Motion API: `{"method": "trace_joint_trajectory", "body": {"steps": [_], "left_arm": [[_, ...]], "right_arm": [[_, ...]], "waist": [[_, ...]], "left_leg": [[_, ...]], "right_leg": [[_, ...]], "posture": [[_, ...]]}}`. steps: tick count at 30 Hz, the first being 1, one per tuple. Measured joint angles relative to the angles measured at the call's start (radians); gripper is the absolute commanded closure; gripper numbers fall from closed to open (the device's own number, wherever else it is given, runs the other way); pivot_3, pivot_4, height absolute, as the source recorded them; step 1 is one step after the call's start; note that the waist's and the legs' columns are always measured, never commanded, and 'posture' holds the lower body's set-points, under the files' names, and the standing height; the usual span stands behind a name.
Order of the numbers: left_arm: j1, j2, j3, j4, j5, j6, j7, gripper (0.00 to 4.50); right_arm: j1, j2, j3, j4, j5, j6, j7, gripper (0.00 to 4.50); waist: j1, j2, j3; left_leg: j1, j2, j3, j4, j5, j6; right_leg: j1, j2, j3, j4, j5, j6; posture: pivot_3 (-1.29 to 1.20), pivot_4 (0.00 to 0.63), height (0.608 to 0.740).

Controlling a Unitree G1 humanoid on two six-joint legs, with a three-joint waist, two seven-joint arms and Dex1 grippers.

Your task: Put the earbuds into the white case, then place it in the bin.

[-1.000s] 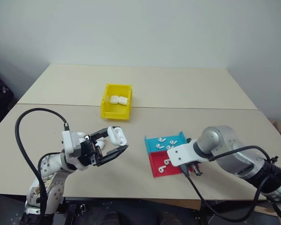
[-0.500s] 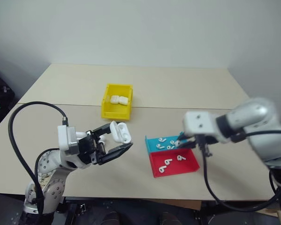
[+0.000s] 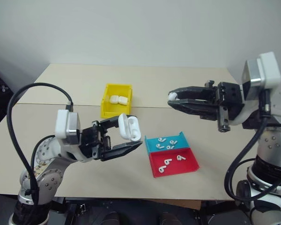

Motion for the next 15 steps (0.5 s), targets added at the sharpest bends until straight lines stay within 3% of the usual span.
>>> {"method": "trace_joint_trajectory", "body": {"steps": [7, 15], "left_arm": [[-0.047, -0.039, -0.049, 0.016, 0.034, 0.002, -0.008, 1.68], [-0.060, -0.050, -0.058, 0.016, 0.039, 0.008, -0.007, 1.68]], "right_arm": [[0.000, 0.085, 0.107, 0.061, 0.034, -0.149, 0.002, 3.60], [0.027, 0.109, 0.218, 0.096, 0.030, -0.254, 0.023, 3.60]], "waist": [[0.000, 0.000, 0.000], [0.000, 0.000, 0.000]], "left_leg": [[0.000, 0.000, 0.000, 0.000, 0.000, 0.000], [0.000, 0.000, 0.000, 0.000, 0.000, 0.000]], "right_leg": [[0.000, 0.000, 0.000, 0.000, 0.000, 0.000], [0.000, 0.000, 0.000, 0.000, 0.000, 0.000]], "posture": [[0.00, 0.150, 0.740], [0.00, 0.150, 0.740]]}}
